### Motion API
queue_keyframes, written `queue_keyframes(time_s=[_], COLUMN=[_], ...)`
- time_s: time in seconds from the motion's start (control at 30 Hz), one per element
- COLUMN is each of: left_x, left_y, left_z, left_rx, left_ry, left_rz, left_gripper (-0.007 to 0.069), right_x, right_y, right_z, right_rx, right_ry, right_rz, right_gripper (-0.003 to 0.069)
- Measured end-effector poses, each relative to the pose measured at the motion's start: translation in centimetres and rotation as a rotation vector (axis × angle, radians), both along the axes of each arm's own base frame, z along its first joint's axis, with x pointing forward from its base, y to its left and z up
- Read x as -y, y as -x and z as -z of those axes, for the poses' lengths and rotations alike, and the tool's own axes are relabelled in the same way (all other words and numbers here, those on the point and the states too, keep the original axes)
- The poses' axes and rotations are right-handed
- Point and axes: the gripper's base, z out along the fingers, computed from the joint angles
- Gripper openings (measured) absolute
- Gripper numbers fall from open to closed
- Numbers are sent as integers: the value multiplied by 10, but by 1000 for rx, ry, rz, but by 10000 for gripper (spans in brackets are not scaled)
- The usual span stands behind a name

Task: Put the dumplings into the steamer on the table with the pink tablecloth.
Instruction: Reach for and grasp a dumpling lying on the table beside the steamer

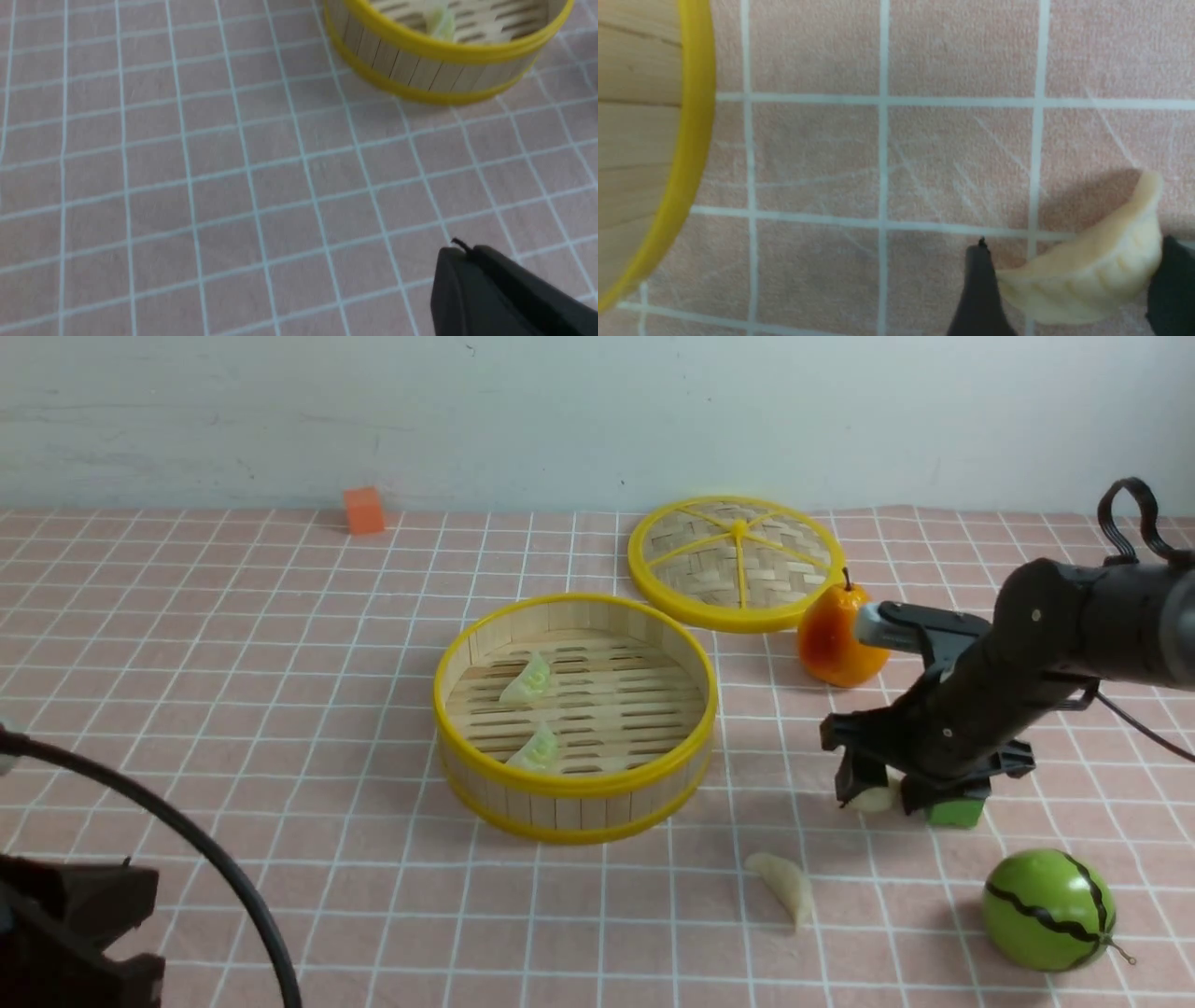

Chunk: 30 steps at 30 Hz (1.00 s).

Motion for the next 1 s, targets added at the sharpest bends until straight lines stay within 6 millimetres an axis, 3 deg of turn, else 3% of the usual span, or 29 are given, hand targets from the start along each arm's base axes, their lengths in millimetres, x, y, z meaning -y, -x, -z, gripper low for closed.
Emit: queue_keyframes(time_s=[0.2,0.5,0.77,1.0], left_x=[6,9,9,9], left_y=[-11,-17,-17,-16], left_z=[2,7,8,8], left_rx=[6,-27,-26,-31], left_ry=[34,28,30,28], left_rz=[-8,-14,-15,-16], left_gripper=[-14,-14,-14,-14], right_x=[-3,-5,-15,-15], right_y=[-2,-6,-9,-10], right_z=[0,4,9,10], right_rx=[25,65,100,108], right_ry=[-24,-3,18,19], right_rz=[-15,-56,-97,-93], right_gripper=[337,338,409,349])
